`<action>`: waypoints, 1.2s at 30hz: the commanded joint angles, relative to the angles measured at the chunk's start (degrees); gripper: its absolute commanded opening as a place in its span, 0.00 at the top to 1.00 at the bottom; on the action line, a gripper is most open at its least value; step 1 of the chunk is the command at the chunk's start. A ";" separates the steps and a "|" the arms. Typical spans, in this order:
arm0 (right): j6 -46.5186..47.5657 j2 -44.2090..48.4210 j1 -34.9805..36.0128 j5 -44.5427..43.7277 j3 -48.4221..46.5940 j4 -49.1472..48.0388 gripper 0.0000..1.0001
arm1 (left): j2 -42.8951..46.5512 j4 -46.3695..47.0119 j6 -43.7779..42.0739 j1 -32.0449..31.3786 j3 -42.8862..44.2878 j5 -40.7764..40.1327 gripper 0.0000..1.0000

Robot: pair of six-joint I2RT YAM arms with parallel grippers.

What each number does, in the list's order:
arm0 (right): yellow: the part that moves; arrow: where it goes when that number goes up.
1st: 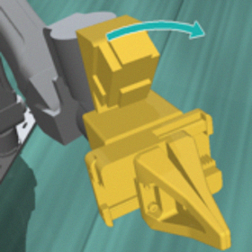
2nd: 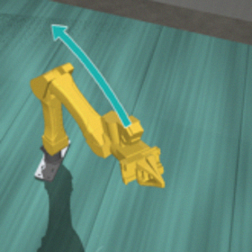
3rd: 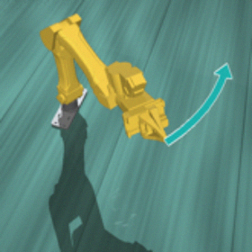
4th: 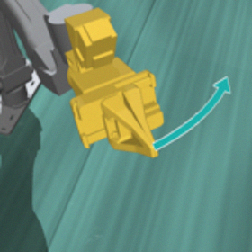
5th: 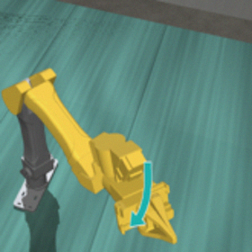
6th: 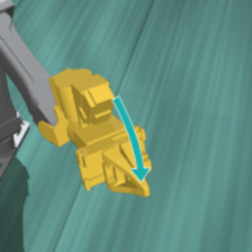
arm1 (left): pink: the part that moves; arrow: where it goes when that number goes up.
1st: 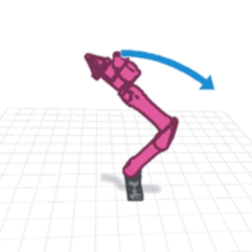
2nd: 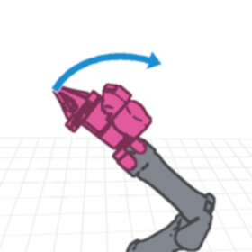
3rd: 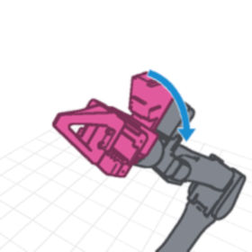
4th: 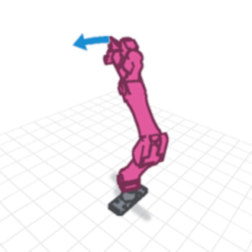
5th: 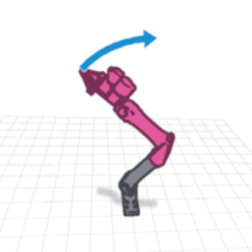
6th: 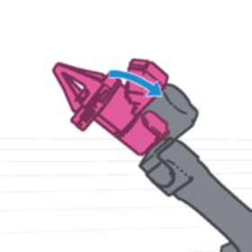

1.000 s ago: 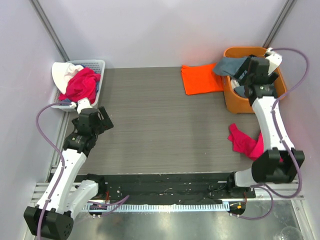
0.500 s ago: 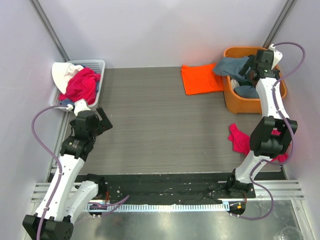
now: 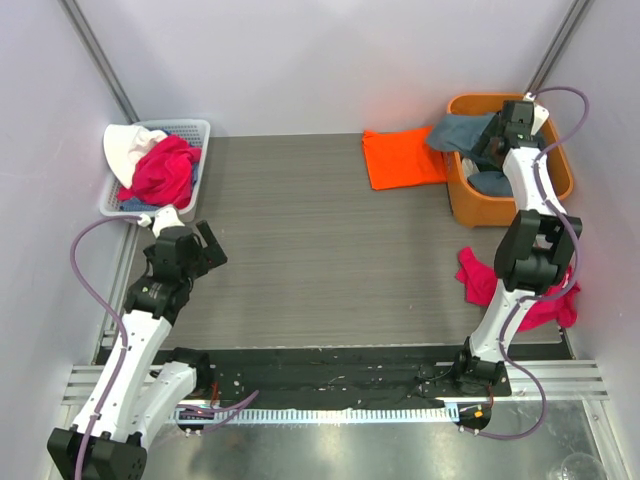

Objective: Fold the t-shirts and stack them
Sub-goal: Grab the tshirt from the pile, then move the tshirt to the center of the board

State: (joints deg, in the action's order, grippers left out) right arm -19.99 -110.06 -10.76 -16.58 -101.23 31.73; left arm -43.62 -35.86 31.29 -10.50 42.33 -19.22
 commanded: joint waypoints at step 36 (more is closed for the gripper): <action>-5.14 34.10 39.41 26.77 -22.62 14.60 0.99 | 11.18 -9.14 1.41 0.04 9.00 4.37 0.01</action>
State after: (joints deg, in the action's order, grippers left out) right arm -21.63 -82.28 27.14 7.22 -126.37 48.53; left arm -33.78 -42.68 31.83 -10.50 48.97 -15.81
